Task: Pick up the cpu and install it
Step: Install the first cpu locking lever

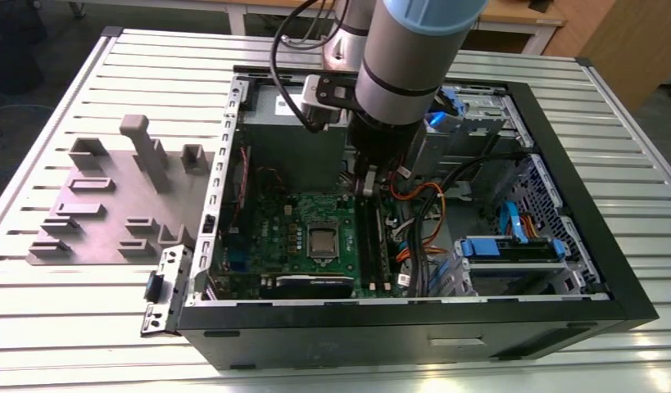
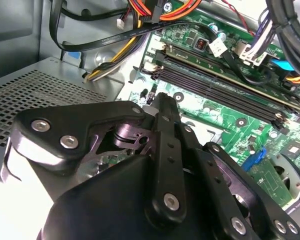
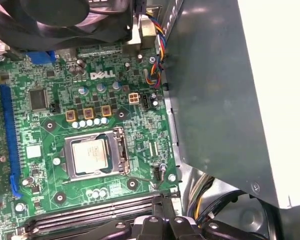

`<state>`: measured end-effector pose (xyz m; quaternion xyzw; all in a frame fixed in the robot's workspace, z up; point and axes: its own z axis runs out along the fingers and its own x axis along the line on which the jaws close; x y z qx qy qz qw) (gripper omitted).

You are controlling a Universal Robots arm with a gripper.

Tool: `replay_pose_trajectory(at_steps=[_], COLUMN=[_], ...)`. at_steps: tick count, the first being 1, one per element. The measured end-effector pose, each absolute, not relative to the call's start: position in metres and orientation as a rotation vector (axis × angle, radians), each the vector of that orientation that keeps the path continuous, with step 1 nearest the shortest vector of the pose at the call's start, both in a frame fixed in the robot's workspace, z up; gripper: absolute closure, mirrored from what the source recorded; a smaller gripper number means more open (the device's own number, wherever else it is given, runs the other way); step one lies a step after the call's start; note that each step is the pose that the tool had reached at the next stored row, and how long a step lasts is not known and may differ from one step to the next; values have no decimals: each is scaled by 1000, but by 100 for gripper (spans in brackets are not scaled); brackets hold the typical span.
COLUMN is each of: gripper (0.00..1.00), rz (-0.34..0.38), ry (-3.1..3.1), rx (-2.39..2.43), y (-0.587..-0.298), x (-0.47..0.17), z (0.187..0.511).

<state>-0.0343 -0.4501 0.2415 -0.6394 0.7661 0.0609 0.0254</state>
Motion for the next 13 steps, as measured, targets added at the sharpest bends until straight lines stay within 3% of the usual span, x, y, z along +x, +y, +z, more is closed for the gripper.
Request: replay_pose_trajectory(at_steps=[13], gripper=[89], rz=[214], ry=[2356], rx=[-1967], y=[-447], x=[-35], z=[238])
